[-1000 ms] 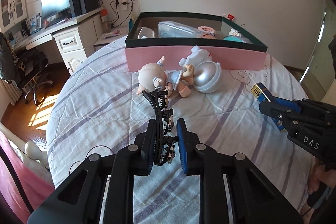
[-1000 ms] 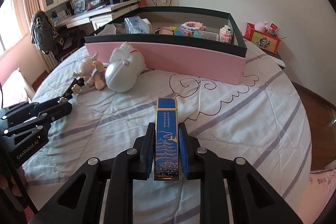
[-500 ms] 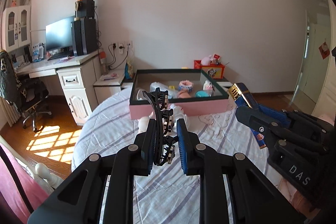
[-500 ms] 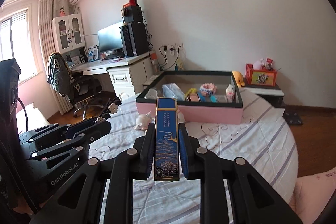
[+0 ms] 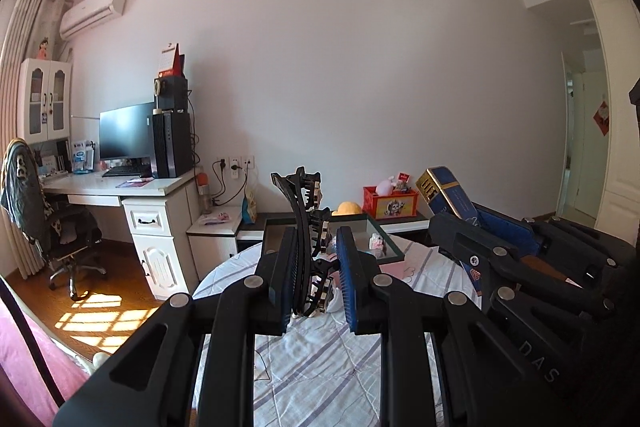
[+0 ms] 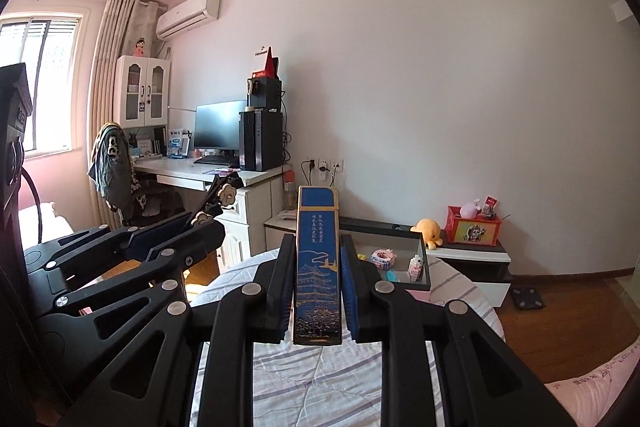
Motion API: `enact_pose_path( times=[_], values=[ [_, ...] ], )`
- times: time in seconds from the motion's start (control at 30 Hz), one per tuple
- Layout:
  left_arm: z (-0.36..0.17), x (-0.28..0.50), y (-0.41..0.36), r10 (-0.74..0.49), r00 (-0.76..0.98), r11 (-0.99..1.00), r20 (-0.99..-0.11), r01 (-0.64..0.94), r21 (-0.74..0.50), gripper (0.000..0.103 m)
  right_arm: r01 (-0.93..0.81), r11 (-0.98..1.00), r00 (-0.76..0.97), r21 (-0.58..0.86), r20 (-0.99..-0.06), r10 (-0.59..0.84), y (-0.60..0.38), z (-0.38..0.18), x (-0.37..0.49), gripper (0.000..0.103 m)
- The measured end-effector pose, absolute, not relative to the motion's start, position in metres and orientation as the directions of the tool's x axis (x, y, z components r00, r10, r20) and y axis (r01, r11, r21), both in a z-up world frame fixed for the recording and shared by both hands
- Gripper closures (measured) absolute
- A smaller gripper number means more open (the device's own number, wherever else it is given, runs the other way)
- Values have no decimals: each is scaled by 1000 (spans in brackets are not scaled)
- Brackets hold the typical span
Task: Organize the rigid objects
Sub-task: 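Lift the hair clip and blue box over to the pink box, then lower the clip and blue box into the pink box and open both tools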
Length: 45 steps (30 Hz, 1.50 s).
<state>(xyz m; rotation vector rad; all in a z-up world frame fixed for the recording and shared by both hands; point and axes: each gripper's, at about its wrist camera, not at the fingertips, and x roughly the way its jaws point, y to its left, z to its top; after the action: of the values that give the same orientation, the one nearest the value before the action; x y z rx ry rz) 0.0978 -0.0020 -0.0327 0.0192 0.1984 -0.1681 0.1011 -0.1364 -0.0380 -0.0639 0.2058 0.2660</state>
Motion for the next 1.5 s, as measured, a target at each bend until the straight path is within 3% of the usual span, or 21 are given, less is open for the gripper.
enact_pose_path(
  times=[0.33,0.77,1.13,1.5],
  values=[
    [-19,71,-2,-161,976,986,-145,165,14,84,-266,962,954,-63,-160,253,-132,-24,77,82],
    [-32,115,-13,-169,962,984,-214,178,23,84,-269,962,945,-51,-206,254,-140,-37,110,82],
    [-53,243,-31,-137,931,982,-338,172,75,84,-292,955,916,-44,-299,266,-147,-56,219,82],
    [-96,410,-32,-77,862,983,-501,149,105,84,-244,970,863,-16,-459,210,-181,-105,366,82]
  ],
)
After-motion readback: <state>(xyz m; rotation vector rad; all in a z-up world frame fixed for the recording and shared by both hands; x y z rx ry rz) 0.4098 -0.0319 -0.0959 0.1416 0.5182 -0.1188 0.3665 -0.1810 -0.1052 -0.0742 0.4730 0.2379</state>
